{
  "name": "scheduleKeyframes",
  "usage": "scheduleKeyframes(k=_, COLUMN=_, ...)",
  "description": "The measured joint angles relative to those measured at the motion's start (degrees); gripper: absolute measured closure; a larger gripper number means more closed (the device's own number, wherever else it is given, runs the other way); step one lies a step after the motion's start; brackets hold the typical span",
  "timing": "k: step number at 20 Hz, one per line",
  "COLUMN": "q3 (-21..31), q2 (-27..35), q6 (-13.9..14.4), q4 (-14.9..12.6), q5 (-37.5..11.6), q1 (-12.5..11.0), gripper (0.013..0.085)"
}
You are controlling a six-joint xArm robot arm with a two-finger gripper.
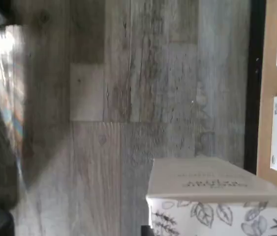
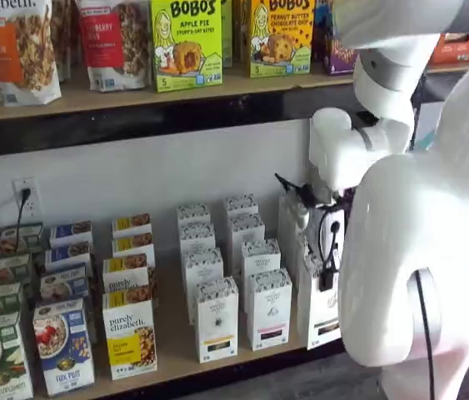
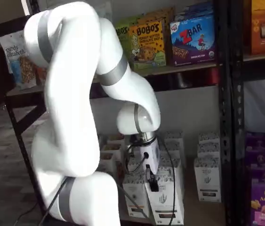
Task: Pick up the white box with a green strip in the middle, on the bottom shelf, the sixth box from the left
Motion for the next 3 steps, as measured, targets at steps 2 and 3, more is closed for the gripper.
scheduleKeyframes(k=2, q3=1.3, q2=-5.5, q6=-0.2, q4=1.1, q5=4.2, q1=0.9, gripper=0.049)
scheduleKeyframes(k=3, q3=1.4, q2=-7.1, q6=-0.4, q4=1.5, q5=5.8, q1=1.2, gripper=0.049)
